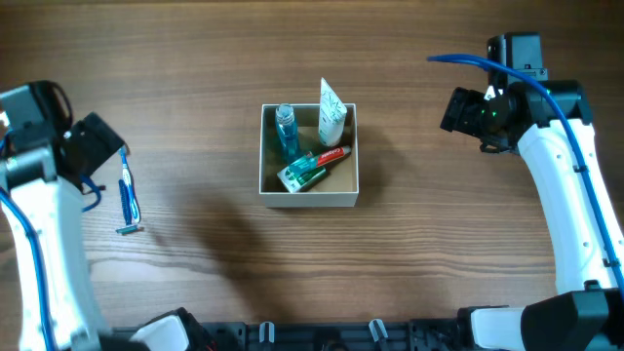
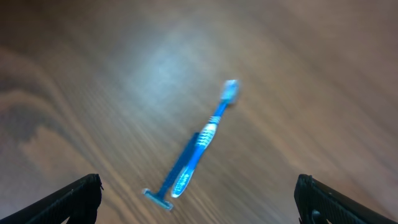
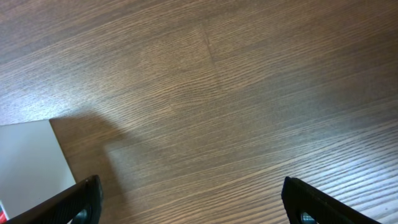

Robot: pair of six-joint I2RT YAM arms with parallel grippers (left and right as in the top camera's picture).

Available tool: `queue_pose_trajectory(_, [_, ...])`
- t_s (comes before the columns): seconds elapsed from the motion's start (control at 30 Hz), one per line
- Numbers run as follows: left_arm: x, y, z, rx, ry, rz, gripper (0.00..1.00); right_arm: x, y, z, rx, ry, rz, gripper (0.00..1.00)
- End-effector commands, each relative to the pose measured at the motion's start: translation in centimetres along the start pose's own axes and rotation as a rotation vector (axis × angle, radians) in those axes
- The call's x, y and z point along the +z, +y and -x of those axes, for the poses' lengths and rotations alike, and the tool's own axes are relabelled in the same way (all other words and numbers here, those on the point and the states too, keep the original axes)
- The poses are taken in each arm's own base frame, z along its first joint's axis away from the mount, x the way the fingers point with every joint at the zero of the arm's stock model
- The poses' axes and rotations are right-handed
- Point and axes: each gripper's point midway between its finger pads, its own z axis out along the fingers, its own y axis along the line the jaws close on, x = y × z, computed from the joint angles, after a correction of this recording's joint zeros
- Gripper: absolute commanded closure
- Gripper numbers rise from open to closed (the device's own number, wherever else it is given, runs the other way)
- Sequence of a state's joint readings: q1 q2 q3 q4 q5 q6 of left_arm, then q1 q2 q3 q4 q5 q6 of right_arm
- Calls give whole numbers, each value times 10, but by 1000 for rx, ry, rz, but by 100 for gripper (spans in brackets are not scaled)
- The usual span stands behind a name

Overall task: Pack container
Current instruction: 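Lower the left gripper onto the blue toothbrush and grasp it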

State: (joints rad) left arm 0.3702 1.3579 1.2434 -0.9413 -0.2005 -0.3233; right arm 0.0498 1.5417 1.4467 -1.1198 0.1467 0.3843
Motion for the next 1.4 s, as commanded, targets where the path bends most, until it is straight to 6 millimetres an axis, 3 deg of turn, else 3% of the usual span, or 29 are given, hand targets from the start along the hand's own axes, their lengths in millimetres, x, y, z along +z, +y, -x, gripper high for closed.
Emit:
queue_pose_trajectory(0.0, [61,4,-22,-46,198,24,0,1,7,-2,-20,15,34,7])
queue_pose_trajectory(0.23, [135,-8,-44,35,310,51,1,1,6,-6,-23,34,31,7])
queue_pose_trajectory(0.37, [157,-22,-51,143,338,-28,9,1,7,-7,-23,36,33,7])
queue_pose_trajectory(0.63, [176,-27,-61,238,365,-56,23,1,6,-7,-23,39,32,7])
queue_pose_trajectory(0.8, [181,-29,-65,298,374,-65,25,1,6,-8,-23,39,32,7])
queue_pose_trajectory(1.07, [194,-26,-88,330,458,-63,24,1,6,-8,-23,43,31,7])
queue_pose_trajectory(1.13, [194,-26,-89,331,463,-62,28,1,6,-8,-21,43,31,7])
queue_pose_trajectory(1.2, [192,-27,-92,329,477,-69,43,1,6,-9,-21,43,30,7])
queue_pose_trajectory(1.37, [192,-27,-94,328,483,-73,59,1,5,-10,-22,49,28,7])
